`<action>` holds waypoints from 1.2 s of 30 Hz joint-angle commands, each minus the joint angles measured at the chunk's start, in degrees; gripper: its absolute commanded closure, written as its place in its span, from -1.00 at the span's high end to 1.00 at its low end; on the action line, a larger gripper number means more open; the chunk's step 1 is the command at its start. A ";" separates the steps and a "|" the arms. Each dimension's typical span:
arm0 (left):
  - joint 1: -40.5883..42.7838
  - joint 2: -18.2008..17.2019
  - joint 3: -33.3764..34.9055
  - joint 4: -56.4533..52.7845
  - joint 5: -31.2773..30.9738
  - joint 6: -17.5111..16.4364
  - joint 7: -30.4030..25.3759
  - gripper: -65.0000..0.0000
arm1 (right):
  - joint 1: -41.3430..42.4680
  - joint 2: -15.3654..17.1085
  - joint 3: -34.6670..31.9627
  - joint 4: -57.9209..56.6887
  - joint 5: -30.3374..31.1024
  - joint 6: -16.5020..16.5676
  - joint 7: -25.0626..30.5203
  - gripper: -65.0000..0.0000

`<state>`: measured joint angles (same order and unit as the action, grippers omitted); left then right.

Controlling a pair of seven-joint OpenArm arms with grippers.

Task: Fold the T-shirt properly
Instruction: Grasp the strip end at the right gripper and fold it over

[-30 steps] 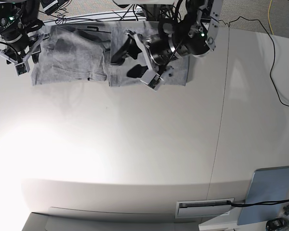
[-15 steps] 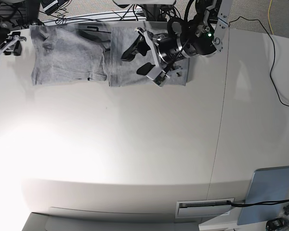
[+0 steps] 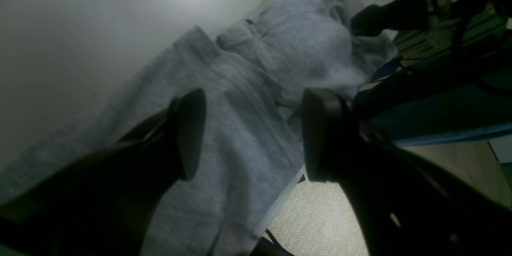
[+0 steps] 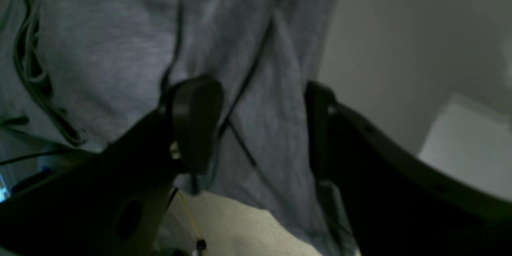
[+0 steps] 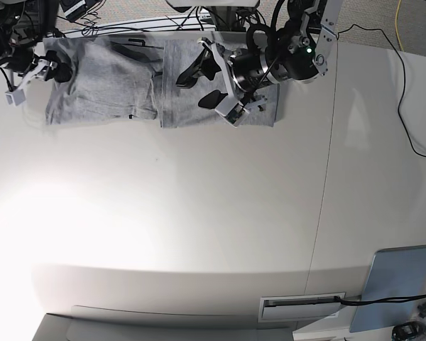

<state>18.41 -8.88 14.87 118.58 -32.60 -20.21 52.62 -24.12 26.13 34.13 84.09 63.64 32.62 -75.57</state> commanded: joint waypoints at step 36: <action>2.12 0.13 -0.04 -0.42 16.57 3.04 -1.55 0.18 | 4.55 2.27 4.72 10.21 -2.73 0.11 -4.43 -1.00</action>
<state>20.69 -8.91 14.87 117.49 -15.35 -17.04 51.66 -19.92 27.22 38.30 93.41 59.22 32.53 -81.19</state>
